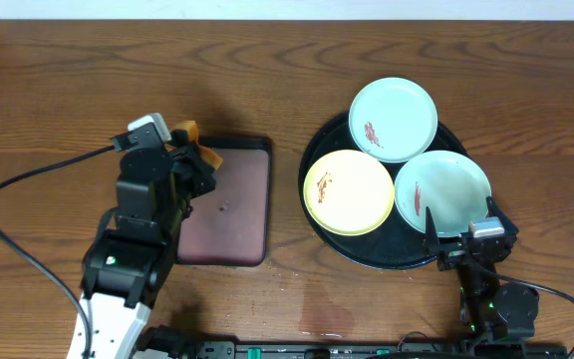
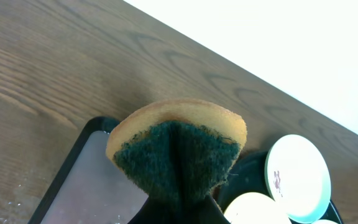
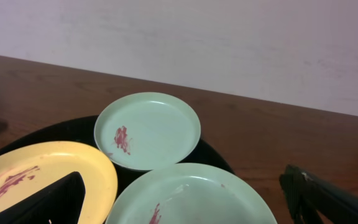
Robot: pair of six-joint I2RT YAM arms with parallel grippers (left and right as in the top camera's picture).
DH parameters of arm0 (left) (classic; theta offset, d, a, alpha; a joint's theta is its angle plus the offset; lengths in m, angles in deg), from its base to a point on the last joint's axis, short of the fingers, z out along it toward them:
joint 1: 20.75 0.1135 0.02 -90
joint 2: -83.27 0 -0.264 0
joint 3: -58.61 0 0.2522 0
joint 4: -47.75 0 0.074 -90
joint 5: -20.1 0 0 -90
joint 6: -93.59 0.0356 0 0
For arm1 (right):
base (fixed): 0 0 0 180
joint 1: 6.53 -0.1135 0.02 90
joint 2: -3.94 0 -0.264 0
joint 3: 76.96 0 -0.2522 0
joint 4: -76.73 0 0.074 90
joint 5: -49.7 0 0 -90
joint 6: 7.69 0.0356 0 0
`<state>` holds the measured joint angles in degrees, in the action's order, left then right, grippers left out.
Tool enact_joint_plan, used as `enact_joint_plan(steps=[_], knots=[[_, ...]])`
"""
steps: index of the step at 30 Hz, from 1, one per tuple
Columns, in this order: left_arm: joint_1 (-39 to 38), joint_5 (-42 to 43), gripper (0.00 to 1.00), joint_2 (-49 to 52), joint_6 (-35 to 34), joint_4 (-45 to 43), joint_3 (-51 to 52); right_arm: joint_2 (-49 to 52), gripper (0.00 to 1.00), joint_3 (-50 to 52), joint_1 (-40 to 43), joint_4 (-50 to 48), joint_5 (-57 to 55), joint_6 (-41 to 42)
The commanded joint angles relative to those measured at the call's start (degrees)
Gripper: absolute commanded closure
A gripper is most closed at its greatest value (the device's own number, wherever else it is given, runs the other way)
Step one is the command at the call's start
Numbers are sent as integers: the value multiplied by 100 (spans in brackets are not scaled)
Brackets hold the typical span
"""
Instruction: Clean dirty plates on tray and stack at the side
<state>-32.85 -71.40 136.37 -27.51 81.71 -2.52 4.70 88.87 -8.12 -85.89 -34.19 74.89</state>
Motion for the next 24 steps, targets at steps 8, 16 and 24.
enact_joint_plan(steps=[8, 16, 24], knots=[[15, 101, 93, 651, -39, -866, 772, 0, 1, 7, -55, 22, -24, -57], [13, 1499, 92, -699, 686, -2074, 772, 2, 1, 7, -55, 22, -24, -57], [15, 973, 93, -494, 1272, -1322, 905, 0, 1, 7, -55, 22, -24, -57]])
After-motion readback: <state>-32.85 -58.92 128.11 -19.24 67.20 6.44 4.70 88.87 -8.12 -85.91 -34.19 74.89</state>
